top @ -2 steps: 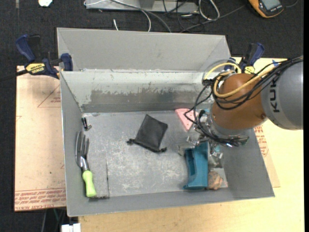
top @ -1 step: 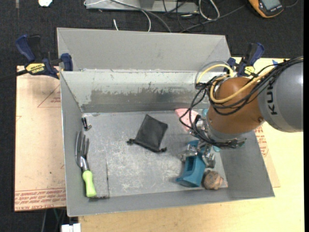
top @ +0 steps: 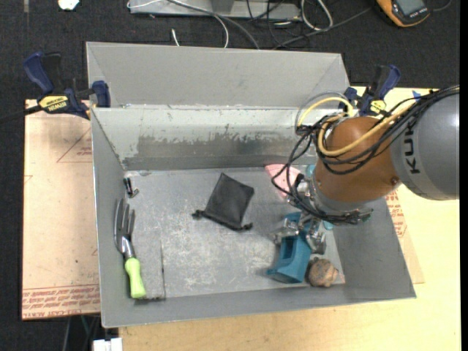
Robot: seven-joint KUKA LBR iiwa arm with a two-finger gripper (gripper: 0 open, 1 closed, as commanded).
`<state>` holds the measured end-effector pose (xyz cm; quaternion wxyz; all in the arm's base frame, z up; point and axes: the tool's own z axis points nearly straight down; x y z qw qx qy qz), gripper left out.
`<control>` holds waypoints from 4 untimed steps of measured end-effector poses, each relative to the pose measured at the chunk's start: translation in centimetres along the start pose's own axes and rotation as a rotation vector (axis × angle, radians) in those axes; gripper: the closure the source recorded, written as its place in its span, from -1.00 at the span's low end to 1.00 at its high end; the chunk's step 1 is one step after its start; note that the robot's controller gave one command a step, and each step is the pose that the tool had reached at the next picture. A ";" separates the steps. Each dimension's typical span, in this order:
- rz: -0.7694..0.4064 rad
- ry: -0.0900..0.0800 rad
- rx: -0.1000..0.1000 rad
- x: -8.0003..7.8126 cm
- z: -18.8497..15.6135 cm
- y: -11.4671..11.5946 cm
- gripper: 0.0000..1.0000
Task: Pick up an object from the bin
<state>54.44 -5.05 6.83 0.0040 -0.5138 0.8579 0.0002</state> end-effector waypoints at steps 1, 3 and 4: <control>0.000 0.000 0.000 0.0 0.0 0.0 1.00; 0.005 0.003 -0.014 0.0 -7.9 0.4 1.00; 0.008 0.002 -0.016 -0.1 -13.9 0.4 1.00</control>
Offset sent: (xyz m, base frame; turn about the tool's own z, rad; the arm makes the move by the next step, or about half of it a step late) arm -0.0001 0.0001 0.0904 0.0002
